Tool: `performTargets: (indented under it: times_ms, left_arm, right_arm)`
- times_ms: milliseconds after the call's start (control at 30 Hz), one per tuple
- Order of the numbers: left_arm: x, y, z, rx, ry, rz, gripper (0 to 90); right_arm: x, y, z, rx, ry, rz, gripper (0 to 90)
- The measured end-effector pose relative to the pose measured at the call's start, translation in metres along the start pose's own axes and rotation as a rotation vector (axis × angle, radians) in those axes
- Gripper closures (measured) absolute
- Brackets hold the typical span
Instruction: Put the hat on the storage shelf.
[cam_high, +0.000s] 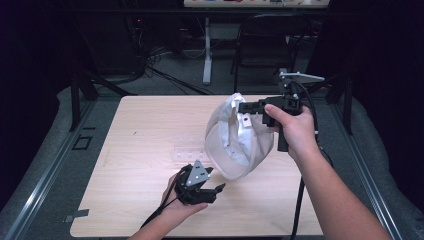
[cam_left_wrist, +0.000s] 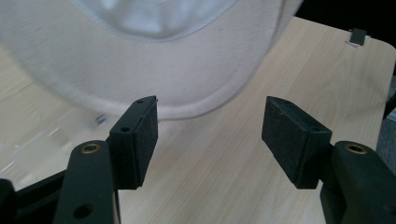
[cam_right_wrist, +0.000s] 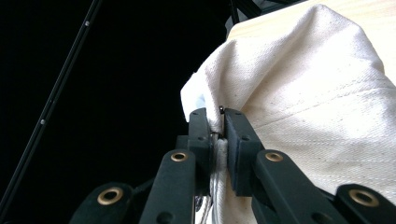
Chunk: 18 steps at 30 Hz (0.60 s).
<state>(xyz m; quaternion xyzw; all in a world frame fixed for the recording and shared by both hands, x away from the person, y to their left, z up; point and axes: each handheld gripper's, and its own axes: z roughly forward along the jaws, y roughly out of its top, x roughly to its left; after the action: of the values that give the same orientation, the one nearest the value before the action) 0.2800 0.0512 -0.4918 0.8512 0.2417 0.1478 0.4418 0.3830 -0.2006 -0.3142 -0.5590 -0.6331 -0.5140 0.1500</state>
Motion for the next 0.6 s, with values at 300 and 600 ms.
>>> performTargets:
  times_ms: [300, 600]
  left_arm:
    - [-0.017, 0.024, 0.022, 0.000, 0.024, 0.011, 35.0]
    - [-0.014, 0.035, 0.036, 0.030, 0.118, -0.003, 37.6]
  right_arm:
    - [0.003, 0.004, 0.011, -0.009, -0.008, 0.009, 81.9]
    - [0.007, 0.004, 0.018, -0.004, -0.006, 0.005, 82.0]
